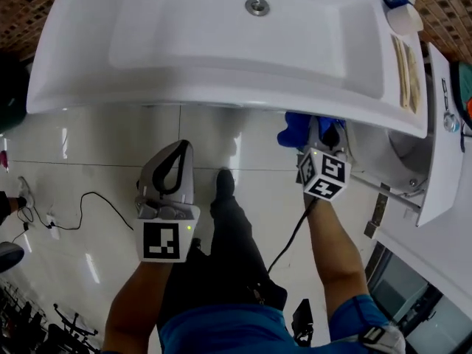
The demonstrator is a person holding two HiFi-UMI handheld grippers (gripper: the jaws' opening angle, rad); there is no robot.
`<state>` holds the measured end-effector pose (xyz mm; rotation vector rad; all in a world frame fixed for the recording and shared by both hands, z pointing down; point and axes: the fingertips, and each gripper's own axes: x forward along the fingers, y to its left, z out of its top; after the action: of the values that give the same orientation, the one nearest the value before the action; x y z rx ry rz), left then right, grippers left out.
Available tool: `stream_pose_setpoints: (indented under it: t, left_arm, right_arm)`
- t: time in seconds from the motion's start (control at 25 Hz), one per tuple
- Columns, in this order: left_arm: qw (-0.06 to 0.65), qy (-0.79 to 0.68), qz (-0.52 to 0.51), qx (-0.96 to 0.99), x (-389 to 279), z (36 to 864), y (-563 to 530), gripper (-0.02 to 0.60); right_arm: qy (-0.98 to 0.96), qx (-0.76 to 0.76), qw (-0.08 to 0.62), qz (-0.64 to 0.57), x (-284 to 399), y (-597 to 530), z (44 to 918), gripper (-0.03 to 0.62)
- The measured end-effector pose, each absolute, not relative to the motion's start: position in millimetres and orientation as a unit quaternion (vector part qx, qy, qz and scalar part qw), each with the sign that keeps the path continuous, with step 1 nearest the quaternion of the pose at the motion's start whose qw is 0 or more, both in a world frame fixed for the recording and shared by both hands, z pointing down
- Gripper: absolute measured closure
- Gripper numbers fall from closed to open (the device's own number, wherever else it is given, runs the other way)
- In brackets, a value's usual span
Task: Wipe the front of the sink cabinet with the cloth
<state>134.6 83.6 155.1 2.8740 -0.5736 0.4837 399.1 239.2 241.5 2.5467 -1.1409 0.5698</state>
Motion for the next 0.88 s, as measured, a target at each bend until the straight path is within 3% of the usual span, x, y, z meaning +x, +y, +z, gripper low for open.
stream_pose_setpoints:
  t: [0.4,0.88]
  left_arm:
    - [0.099,-0.222,0.168,0.955,84.9,176.1,53.4,0.578]
    - [0.097,-0.260,0.165,0.946,17.2,179.1,-6.3,0.578]
  right_arm:
    - [-0.368,0.902,0.130,0.185,397.1,212.9,239.1,0.514]
    - [-0.456,0.866,0.122,0.163,282.8,103.7,230.3,0.514]
